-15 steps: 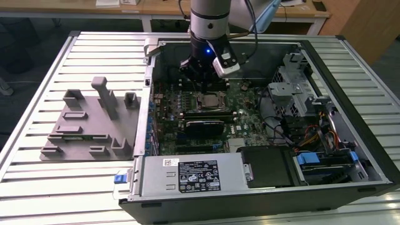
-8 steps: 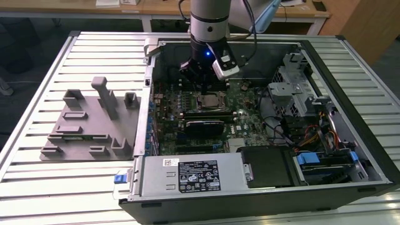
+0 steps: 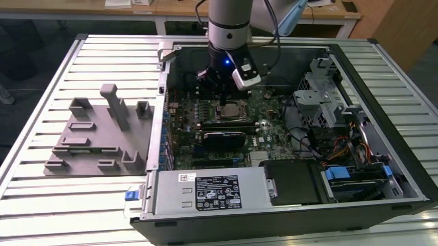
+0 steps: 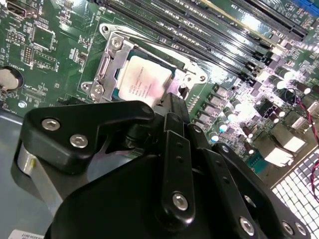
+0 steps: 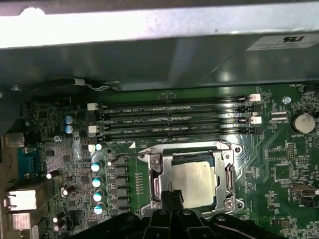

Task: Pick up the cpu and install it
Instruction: 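Close the cpu cover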

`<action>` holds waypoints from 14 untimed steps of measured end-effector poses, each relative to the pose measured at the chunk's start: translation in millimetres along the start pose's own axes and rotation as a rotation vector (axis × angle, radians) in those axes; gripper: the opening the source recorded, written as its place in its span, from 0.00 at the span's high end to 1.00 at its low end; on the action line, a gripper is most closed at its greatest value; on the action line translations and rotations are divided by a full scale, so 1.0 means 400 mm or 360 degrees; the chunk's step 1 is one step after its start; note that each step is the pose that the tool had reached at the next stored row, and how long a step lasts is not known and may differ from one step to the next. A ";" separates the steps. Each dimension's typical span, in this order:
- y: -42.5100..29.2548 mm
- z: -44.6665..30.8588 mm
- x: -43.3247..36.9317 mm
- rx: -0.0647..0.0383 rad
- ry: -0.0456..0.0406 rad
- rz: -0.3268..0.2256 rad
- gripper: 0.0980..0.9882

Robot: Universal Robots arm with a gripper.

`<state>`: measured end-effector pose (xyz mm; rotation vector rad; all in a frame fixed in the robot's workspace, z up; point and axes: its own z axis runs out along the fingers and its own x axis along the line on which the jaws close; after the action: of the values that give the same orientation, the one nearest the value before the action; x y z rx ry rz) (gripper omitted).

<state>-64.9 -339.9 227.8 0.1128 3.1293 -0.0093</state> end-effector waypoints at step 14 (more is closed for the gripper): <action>0.000 0.024 0.006 0.0000 0.0000 0.0000 0.99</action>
<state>-67.2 -339.9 218.0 0.1128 3.1294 -0.0097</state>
